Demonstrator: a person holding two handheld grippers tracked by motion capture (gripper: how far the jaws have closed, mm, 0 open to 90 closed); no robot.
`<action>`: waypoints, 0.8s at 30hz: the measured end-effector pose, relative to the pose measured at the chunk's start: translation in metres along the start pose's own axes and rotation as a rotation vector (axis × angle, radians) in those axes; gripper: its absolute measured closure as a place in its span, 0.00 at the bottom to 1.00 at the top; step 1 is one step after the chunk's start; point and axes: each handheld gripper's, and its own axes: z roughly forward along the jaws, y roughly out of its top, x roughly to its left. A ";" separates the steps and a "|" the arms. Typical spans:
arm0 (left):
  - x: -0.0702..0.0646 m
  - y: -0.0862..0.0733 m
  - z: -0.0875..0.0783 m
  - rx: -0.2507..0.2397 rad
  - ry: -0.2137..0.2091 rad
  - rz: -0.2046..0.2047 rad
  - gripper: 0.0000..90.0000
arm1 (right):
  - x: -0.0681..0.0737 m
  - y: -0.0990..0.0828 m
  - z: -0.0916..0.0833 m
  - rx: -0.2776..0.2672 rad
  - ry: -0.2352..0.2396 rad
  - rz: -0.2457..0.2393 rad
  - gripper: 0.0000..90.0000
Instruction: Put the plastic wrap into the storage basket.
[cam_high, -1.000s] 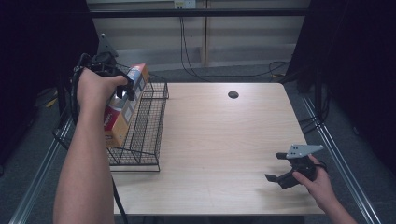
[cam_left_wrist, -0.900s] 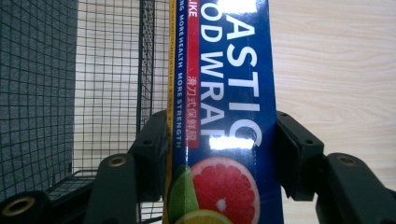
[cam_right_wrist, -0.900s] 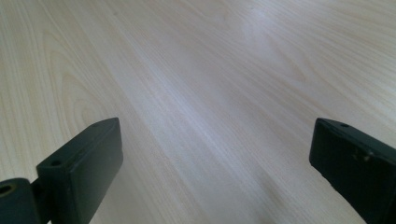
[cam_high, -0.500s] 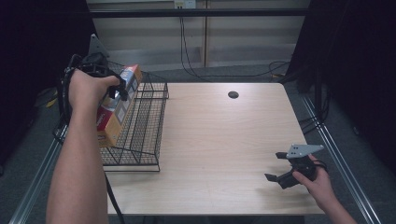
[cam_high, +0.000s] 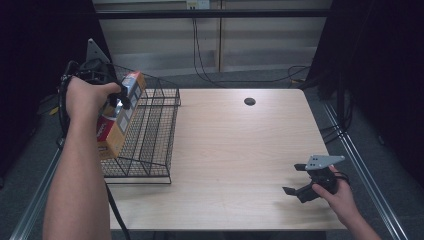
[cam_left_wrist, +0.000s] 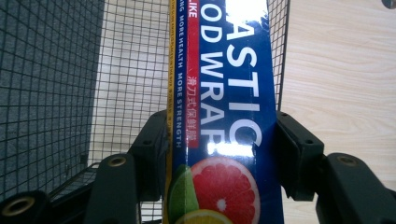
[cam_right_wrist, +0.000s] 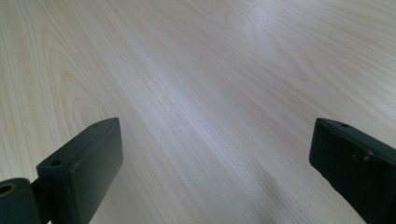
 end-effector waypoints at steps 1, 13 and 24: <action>0.000 0.000 0.000 -0.001 -0.003 -0.018 0.50 | 0.000 0.000 0.000 0.001 -0.004 0.000 0.03; 0.011 -0.002 -0.002 -0.012 0.008 -0.034 0.50 | 0.001 0.000 0.001 0.001 0.004 -0.002 0.03; 0.017 -0.002 -0.004 -0.016 0.018 -0.036 0.49 | 0.001 0.000 0.000 0.003 0.004 -0.004 0.03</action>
